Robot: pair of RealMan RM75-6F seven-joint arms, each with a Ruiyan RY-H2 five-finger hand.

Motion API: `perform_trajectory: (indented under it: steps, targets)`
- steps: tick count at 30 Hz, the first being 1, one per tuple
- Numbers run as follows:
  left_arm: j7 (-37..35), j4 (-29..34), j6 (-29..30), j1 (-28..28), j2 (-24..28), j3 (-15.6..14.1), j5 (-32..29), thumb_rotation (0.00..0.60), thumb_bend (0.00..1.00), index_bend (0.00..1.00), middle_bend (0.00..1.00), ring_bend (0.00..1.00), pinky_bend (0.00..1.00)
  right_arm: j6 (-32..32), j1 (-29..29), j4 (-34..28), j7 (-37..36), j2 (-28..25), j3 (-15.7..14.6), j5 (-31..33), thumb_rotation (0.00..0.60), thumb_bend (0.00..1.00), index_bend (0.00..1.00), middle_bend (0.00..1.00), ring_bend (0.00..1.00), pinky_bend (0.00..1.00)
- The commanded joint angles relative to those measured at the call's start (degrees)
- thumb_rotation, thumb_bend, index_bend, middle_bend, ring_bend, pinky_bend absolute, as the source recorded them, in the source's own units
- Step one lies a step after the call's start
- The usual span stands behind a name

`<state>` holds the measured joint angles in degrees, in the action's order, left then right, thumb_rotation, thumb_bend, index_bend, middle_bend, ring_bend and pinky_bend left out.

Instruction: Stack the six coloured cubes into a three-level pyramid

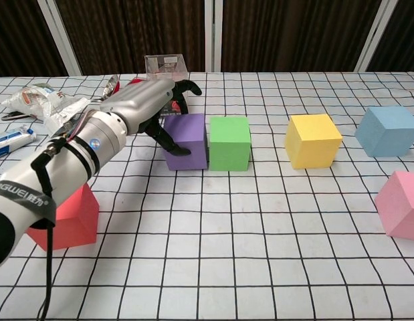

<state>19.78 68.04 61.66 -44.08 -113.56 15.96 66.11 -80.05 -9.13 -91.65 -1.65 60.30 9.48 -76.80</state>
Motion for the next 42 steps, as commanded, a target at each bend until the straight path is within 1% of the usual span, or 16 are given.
perform_trajectory:
  steps: [1, 12, 30, 35, 42]
  targets:
    - [-0.3, -0.6, -0.3, -0.2, -0.3, 0.0, 0.0, 0.600, 0.16, 0.17, 0.49, 0.16, 0.06, 0.1, 0.0, 0.0, 0.0, 0.0, 0.0, 0.0, 0.600, 0.03, 0.00, 0.00, 0.00, 0.00]
    - [-1.0, -2.8, -1.1, -0.9, -0.9, 0.1, 0.4, 0.600, 0.16, 0.17, 0.49, 0.16, 0.06, 0.6, -0.4, 0.2, -0.3, 0.6, 0.2, 0.3, 0.600, 0.04, 0.00, 0.00, 0.00, 0.00]
    - [-2.0, -4.3, -1.8, -1.3, -1.4, 0.3, 0.5, 0.600, 0.16, 0.17, 0.49, 0.16, 0.06, 1.6, -0.6, 1.1, -0.7, 1.3, 0.0, 0.8, 0.600, 0.04, 0.00, 0.00, 0.00, 0.00]
    - [-2.2, -3.9, -2.9, -1.4, -0.8, 0.4, 0.0, 0.600, 0.16, 0.17, 0.49, 0.16, 0.06, 2.0, -0.6, 1.7, -0.9, 1.6, 0.0, 1.2, 0.600, 0.04, 0.00, 0.00, 0.00, 0.00]
    - [-2.0, -3.7, -2.9, -1.4, -0.7, 0.4, -0.4, 0.600, 0.16, 0.17, 0.49, 0.16, 0.06, 2.4, -0.7, 1.9, -0.8, 1.7, -0.2, 1.2, 0.600, 0.04, 0.00, 0.00, 0.00, 0.00]
